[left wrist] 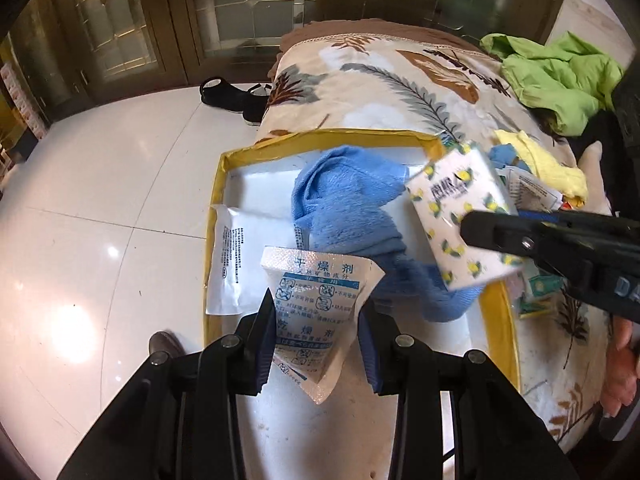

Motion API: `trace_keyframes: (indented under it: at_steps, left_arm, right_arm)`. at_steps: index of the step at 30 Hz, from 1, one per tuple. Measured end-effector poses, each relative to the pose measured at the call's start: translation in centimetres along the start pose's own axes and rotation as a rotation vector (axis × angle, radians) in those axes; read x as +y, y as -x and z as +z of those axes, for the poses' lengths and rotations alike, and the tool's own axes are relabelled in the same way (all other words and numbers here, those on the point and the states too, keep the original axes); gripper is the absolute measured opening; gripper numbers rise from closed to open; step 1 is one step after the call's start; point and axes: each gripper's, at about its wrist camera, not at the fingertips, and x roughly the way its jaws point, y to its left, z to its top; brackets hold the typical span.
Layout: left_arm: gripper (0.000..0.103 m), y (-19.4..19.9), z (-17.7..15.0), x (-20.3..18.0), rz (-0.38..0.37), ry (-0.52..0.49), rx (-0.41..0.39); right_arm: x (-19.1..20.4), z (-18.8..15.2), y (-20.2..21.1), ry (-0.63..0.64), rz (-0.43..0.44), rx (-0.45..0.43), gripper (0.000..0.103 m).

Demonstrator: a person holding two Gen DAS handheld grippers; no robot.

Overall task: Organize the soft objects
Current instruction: 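Carry both items into the yellow-rimmed box and open both grippers, then move both open grippers back over the remaining pile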

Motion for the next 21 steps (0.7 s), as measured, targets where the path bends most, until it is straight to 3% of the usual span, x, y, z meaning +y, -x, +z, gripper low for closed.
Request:
trace_keyframes:
  at_steps: [5,9,11,13,18,21]
  left_arm:
    - [0.041,-1.3,0.1,0.1,0.009,0.017,0.005]
    - [0.07,-1.5,0.0,0.4,0.026,0.044,0.007]
    - [0.071,-1.0,-0.1,0.7,0.032,0.061,-0.01]
    - [0.072,-0.5,0.0,0.8,0.046,0.077,-0.02]
    - [0.073,1.7,0.2,0.7,0.041,0.114,-0.058]
    - [0.075,3.0,0.4,-0.1,-0.005,0.125,-0.083]
  right_arm:
    - [-0.3,0.9,-2.5,0.011,-0.057,0.042,0.02]
    - [-1.9,0.5,-3.1,-0.063,-0.011,0.066,0.022]
    - [-2.2,0.4,-2.9,-0.07,0.005,0.063,0.023]
    - [-2.0,0.4,-2.2,-0.057,-0.014,0.054,0.037]
    - [-2.3,0.4,0.1,-0.08,0.001,-0.016,0.038]
    - [-3.2,0.1,1.9,-0.105,0.016,-0.036,0.038]
